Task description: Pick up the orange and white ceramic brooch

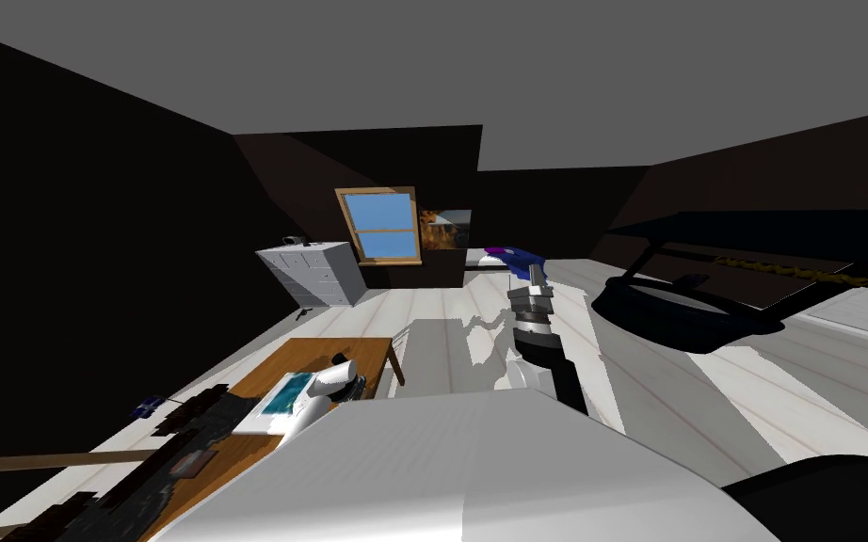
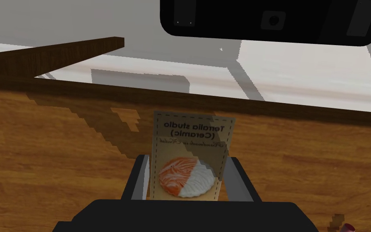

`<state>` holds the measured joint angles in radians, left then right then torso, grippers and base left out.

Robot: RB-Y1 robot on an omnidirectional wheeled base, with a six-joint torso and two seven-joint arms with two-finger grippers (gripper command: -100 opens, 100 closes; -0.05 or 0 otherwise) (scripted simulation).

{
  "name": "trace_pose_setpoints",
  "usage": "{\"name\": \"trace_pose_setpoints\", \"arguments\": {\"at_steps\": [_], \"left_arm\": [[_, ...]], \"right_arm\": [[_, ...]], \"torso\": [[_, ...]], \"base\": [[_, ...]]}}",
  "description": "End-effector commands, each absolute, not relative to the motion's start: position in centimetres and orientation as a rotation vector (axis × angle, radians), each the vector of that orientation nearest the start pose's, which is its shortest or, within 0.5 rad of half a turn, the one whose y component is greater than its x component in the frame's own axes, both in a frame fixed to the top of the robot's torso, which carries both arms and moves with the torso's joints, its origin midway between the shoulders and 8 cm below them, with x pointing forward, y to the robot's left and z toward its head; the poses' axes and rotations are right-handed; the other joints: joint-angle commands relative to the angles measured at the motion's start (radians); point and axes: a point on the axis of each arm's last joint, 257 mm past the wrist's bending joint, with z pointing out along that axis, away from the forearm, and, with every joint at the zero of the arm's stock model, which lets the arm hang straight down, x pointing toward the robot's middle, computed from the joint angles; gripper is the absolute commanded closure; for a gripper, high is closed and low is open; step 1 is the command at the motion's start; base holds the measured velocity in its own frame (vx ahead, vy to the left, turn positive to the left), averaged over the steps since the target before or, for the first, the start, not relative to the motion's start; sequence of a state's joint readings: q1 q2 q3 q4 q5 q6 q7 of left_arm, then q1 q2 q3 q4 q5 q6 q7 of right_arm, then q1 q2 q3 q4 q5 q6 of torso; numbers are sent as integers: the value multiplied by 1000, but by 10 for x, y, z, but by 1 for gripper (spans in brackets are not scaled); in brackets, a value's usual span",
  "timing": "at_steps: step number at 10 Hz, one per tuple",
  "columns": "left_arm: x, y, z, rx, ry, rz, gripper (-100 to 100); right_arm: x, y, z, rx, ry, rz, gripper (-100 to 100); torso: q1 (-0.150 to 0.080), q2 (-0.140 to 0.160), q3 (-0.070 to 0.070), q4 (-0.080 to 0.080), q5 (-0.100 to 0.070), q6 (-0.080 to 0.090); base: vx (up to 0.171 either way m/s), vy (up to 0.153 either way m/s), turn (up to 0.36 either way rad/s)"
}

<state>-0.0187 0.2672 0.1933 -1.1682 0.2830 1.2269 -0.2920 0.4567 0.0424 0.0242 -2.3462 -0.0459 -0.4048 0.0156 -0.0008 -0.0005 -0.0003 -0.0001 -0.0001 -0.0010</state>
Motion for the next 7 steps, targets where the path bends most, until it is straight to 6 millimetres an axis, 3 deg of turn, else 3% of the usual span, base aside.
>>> {"name": "trace_pose_setpoints", "arguments": {"at_steps": [1, 2, 6, 7], "left_arm": [[264, 372, -550, -2208, 2213, -30, 0], [265, 376, -543, -2206, 2215, -30, 100], [269, 381, -533, -2202, 2217, -30, 100], [269, 382, -532, -2203, 2218, -29, 0]], "right_arm": [[348, -276, 50, 704, 546, 1362, 0], [348, -276, 50, 704, 546, 1362, 0], [348, -276, 50, 704, 546, 1362, 0], [348, -276, 50, 704, 546, 1362, 0]], "torso": [[0, 0, 0, 0, 0, 0], [0, 0, 0, 0, 0, 0], [-2, 1, 0, 0, -1, 0], [-1, 0, 0, 0, 0, 0]], "base": [[0, 0, 0], [-11, -18, 21], [-11, -27, 17], [0, 0, 0]]}}
